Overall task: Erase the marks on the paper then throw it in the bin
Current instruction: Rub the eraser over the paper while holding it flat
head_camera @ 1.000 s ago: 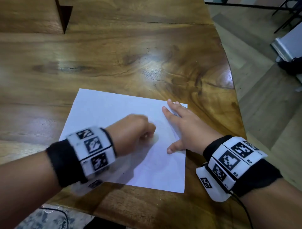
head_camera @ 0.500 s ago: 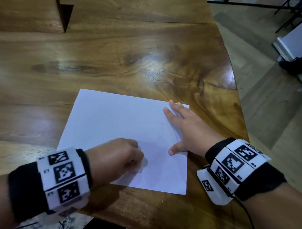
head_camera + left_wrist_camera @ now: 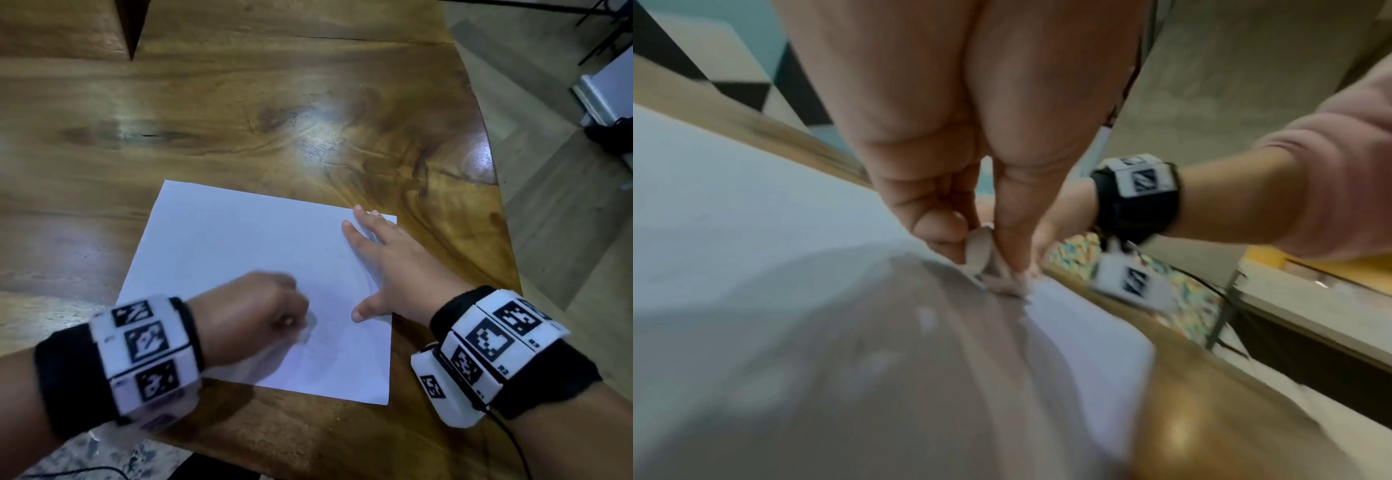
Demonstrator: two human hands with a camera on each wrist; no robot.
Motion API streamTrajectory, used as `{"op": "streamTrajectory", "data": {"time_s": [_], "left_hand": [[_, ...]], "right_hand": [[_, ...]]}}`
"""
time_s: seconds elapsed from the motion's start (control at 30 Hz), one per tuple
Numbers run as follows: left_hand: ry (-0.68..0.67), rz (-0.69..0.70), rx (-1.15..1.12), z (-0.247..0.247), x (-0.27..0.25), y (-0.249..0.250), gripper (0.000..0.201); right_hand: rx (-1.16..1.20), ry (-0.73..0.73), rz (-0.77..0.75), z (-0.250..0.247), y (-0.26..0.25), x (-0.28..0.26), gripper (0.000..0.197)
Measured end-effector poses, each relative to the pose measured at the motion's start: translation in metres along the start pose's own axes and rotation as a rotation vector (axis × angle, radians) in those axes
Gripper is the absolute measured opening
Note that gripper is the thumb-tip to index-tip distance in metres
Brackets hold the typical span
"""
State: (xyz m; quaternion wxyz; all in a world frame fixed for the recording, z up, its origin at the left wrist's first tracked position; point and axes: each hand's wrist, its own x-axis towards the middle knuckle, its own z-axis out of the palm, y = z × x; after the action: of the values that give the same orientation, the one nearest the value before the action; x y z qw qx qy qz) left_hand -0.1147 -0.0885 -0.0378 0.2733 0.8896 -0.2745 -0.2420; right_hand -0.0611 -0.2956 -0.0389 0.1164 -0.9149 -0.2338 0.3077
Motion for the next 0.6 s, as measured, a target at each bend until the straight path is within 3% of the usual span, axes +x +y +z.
{"op": "streamTrajectory", "data": {"time_s": [0.13, 0.23, 0.3, 0.37, 0.53, 0.6], "left_hand": [[0.194, -0.040, 0.043, -0.013, 0.037, -0.001, 0.025], [0.074, 0.018, 0.031, 0.000, 0.018, 0.004, 0.023], [-0.044, -0.004, 0.019, 0.010, -0.005, 0.006, 0.009], [-0.093, -0.017, 0.011, 0.011, -0.015, 0.002, 0.009], [0.190, -0.079, 0.004, -0.017, 0.024, -0.006, 0.017], [0.200, -0.073, 0.011, -0.015, 0.026, -0.007, 0.017]], "right_hand": [[-0.021, 0.000, -0.001, 0.000, 0.000, 0.001, 0.120], [-0.011, -0.007, 0.004, -0.001, 0.000, -0.001, 0.119], [-0.009, -0.008, 0.004, -0.002, -0.001, -0.001, 0.119], [-0.010, -0.010, 0.005, -0.002, -0.002, -0.001, 0.119], [-0.018, -0.008, 0.009, -0.001, -0.002, 0.000, 0.120], [-0.012, -0.010, 0.008, -0.001, -0.002, 0.000, 0.120]]}}
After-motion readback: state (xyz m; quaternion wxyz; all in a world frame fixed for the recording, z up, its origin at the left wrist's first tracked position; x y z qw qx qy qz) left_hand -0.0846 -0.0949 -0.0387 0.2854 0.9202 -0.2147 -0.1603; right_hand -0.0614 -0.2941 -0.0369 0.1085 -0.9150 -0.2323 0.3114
